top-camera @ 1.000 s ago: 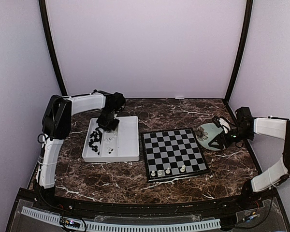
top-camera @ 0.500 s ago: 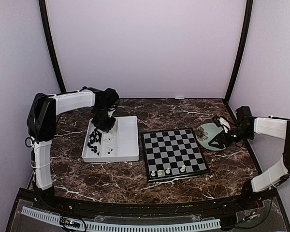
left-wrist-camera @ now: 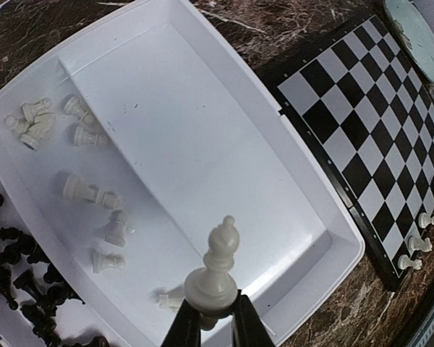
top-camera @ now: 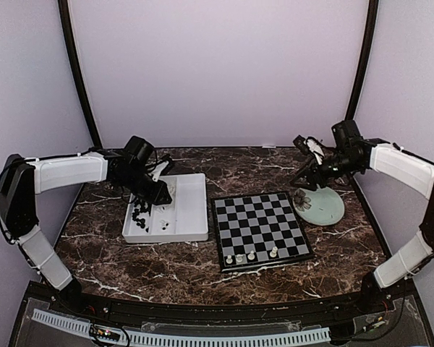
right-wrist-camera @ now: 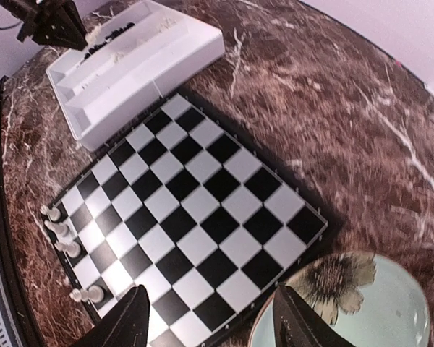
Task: Set up the chess pieces on the board
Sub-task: Pick up the chess pile from the storage box, then pick up the bishop from the chess pile.
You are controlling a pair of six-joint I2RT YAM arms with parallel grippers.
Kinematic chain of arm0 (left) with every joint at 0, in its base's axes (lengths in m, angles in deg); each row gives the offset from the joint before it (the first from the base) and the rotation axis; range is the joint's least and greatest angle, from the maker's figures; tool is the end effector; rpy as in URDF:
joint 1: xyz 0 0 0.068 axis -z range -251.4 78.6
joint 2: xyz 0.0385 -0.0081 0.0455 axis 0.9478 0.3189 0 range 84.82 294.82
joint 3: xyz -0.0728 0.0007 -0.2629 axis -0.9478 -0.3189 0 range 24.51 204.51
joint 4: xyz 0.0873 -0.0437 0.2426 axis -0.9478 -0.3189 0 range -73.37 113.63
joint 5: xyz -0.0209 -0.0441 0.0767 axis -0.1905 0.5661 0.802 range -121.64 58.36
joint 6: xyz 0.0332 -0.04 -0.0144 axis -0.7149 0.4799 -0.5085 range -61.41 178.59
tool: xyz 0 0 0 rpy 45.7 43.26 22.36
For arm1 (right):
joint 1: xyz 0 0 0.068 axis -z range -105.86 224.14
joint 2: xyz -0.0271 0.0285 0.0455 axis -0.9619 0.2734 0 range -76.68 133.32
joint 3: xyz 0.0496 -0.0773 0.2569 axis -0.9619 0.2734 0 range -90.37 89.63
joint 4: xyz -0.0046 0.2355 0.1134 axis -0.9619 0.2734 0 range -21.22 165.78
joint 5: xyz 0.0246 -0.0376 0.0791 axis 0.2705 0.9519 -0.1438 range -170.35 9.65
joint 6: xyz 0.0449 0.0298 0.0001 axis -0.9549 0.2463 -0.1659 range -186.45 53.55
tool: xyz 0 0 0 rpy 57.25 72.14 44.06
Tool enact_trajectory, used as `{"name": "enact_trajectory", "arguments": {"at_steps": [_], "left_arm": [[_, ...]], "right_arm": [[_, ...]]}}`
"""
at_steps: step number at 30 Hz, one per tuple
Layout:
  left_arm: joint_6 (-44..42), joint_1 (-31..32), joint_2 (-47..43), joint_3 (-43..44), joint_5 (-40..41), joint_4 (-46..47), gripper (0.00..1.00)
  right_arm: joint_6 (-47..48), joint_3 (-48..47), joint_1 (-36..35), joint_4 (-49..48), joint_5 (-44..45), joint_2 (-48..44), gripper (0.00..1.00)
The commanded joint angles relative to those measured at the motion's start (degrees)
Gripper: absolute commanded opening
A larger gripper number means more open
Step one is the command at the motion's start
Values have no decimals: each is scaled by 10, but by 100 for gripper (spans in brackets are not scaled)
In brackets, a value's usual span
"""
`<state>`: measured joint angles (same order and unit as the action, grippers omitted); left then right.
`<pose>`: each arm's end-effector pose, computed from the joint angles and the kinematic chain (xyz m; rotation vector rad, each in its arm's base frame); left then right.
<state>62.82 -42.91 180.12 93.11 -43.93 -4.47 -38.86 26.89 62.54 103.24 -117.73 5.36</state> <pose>0.3067 -0.1750 0.2309 0.6254 2.4917 -0.4945 0.2846 0.0803 0.2682 -1.0330 2.1266 0.6802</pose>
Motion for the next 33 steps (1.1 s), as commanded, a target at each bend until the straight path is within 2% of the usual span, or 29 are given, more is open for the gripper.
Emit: {"name": "enact_trajectory", "arguments": {"at_steps": [1,7,15,22,33], "left_arm": [[-21,1,-59,-44,-96,120,1],[-14,23,-92,-84,-127,187,1],[-4,48,-95,-102,-154,221,1],[-9,56,-91,-100,-173,222,1],[-12,60,-91,-102,-179,228,1]], "right_arm": [[-65,-106,-74,-20,-43,74,60],[-167,-256,-184,-59,-67,220,60],[-300,-398,-268,-125,-81,336,64],[-346,-432,-299,-152,-83,380,65],[-375,-426,-316,-176,-110,403,57]]}}
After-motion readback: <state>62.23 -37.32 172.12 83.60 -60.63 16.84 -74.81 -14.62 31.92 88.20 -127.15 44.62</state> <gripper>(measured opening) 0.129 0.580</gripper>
